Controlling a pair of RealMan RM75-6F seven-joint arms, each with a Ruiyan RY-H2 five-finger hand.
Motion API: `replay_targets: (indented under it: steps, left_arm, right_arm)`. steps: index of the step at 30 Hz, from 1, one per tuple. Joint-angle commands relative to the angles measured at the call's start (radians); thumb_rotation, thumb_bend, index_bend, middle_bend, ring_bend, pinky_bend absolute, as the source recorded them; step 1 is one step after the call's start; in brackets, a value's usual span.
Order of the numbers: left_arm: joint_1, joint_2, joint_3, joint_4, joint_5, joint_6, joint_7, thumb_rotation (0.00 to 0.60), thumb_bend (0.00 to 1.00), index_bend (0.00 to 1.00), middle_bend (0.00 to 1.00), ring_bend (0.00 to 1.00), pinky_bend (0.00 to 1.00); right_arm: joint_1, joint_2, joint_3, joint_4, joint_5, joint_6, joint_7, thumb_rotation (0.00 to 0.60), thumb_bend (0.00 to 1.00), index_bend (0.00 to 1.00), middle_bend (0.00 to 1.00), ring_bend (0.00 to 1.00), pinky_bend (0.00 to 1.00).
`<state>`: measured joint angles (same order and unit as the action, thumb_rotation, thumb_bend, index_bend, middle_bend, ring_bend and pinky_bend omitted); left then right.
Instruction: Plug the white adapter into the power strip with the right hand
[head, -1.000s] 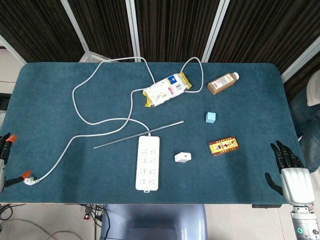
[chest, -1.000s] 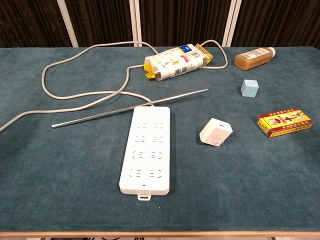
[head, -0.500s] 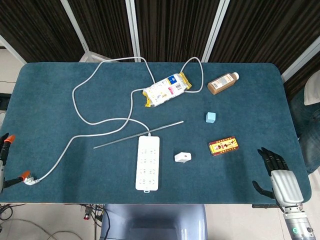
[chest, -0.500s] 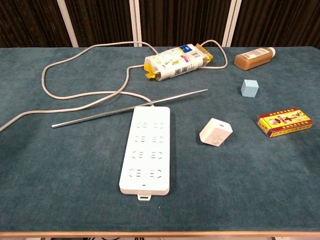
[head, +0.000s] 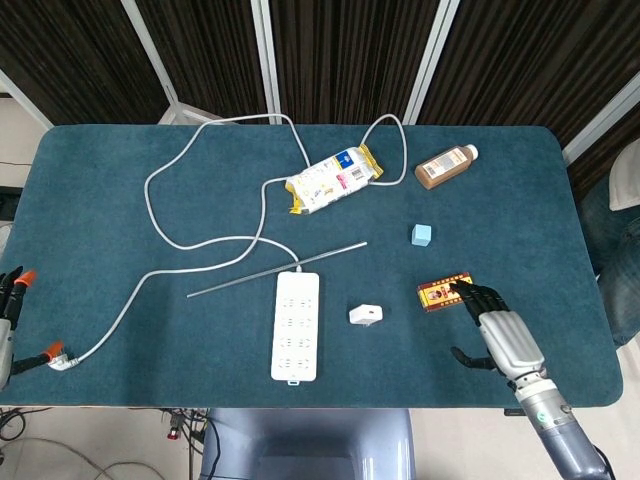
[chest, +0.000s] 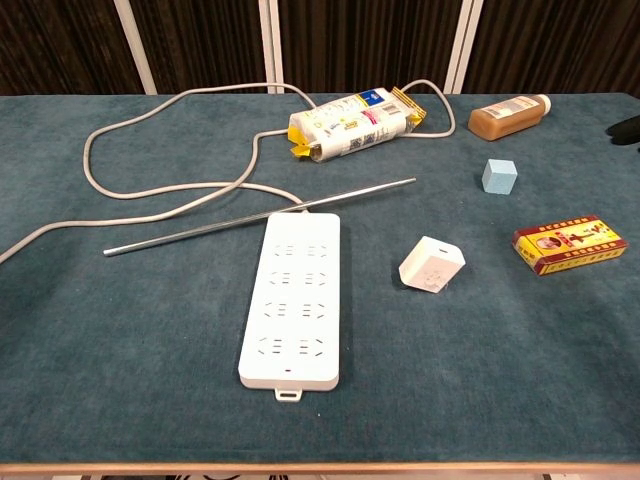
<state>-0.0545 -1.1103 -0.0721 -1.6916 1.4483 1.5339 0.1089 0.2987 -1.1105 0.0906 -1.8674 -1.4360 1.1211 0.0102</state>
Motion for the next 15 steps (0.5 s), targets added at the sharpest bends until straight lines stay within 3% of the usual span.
replay_targets:
  steps: [1, 15]
  left_arm:
    - [0.0, 0.001, -0.003, -0.001, -0.008, -0.001, -0.002, 0.6, 0.09, 0.1, 0.0, 0.0, 0.0]
    - [-0.003, 0.005, -0.003, -0.003, -0.017, -0.013, 0.002, 0.6, 0.09, 0.1, 0.0, 0.0, 0.0]
  right_arm:
    - [0.081, -0.068, 0.028, -0.021, 0.064, -0.093, -0.089, 0.6, 0.35, 0.0, 0.07, 0.07, 0.07]
    - [0.214, -0.24, 0.082, 0.033, 0.28, -0.165, -0.266, 0.6, 0.35, 0.01, 0.08, 0.11, 0.07]
